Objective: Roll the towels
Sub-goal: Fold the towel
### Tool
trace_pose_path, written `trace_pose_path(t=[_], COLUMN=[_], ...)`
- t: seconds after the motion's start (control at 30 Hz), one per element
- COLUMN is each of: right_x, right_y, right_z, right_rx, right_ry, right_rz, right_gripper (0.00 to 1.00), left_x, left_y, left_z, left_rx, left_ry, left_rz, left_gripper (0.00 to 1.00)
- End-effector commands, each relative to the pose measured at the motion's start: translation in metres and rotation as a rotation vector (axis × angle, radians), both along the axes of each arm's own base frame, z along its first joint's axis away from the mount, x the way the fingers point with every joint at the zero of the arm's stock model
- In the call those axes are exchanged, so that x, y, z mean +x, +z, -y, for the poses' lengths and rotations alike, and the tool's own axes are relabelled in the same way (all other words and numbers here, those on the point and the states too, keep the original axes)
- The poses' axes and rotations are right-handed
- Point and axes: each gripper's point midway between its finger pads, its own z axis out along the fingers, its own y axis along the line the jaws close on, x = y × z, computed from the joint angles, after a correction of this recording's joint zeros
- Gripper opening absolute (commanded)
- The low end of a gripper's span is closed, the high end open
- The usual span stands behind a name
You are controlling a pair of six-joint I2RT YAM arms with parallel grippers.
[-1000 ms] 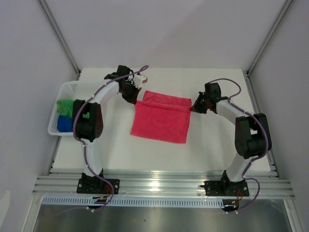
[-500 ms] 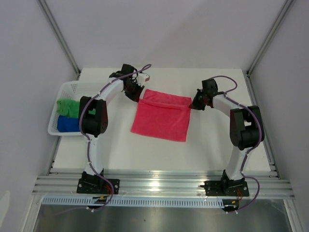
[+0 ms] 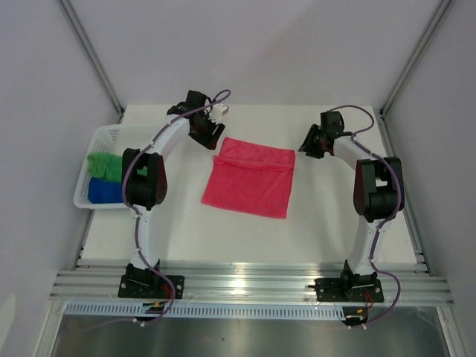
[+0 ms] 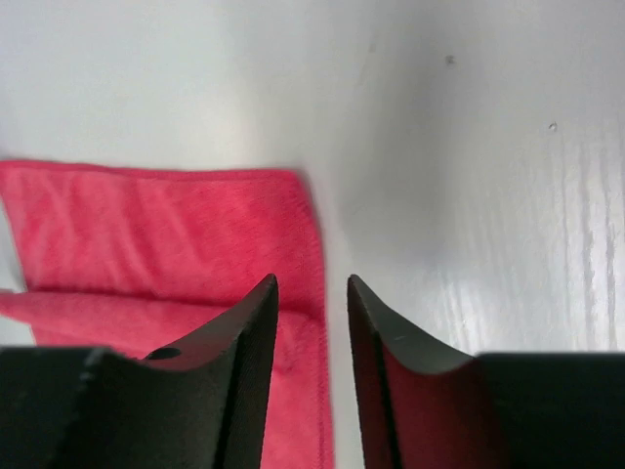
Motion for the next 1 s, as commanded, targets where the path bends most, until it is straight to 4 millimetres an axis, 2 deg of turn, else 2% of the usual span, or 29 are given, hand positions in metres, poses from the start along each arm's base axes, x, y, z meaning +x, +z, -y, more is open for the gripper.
trace_pose_path(t=[0.0, 0.03, 0.07, 0.1, 0.13, 0.17, 0.23, 0.27, 0.3, 0.33, 0.43, 0.6, 0.8, 0.9, 0.97], right_x=[-0.004, -0.016, -0.030, -0.040, -0.047, -0.062, -0.069, -0.074, -0.078, -0.076, -0.072, -0.060, -0.039, -0.033, -0.026], right_y=[0.061, 0.061, 0.059, 0.056, 0.048, 0.045, 0.037, 0.035, 0.036, 0.028, 0.026, 0.009, -0.020, -0.026, -0.022], right_z=[-0.008, -0.017, -0.050, -0.068, -0.086, -0.118, -0.147, -0.162, -0.173, -0.181, -0.198, -0.213, -0.213, -0.212, -0.210], right_rx=[-0.163, -0.180, -0.169, -0.161, -0.157, -0.119, -0.057, -0.017, 0.040, 0.074, 0.113, 0.129, 0.093, 0.084, 0.086], right_ry=[0.110, 0.152, 0.255, 0.327, 0.409, 0.507, 0.583, 0.611, 0.644, 0.643, 0.667, 0.674, 0.618, 0.601, 0.579], right_rz=[0.159, 0.173, 0.184, 0.185, 0.179, 0.176, 0.193, 0.195, 0.194, 0.189, 0.196, 0.176, 0.132, 0.124, 0.134], right_gripper=[0.36, 0.31, 0.20, 0.14, 0.10, 0.02, 0.00, 0.00, 0.00, 0.00, 0.00, 0.00, 0.00, 0.00, 0.00], left_x=[-0.019, -0.037, -0.052, -0.073, -0.088, -0.116, -0.134, -0.154, -0.159, -0.161, -0.172, -0.172, -0.170, -0.171, -0.171], left_y=[0.071, 0.063, 0.057, 0.053, 0.051, 0.027, 0.026, 0.007, 0.005, 0.005, -0.017, -0.024, -0.025, -0.025, -0.024], left_z=[0.000, -0.003, -0.002, 0.007, 0.013, 0.014, 0.020, 0.018, 0.017, 0.016, 0.007, 0.006, -0.001, -0.003, -0.003], left_rx=[-0.042, -0.036, -0.053, -0.114, -0.149, -0.165, -0.207, -0.195, -0.199, -0.199, -0.164, -0.155, -0.127, -0.118, -0.118], left_ry=[0.009, 0.016, 0.030, -0.007, -0.029, -0.027, -0.028, -0.016, -0.009, 0.008, 0.045, 0.062, 0.071, 0.070, 0.067], left_rz=[0.082, 0.012, -0.044, -0.108, -0.152, -0.255, -0.303, -0.370, -0.383, -0.379, -0.403, -0.413, -0.399, -0.396, -0.391], left_gripper=[0.64, 0.55, 0.51, 0.44, 0.41, 0.39, 0.36, 0.35, 0.36, 0.36, 0.37, 0.39, 0.40, 0.40, 0.41])
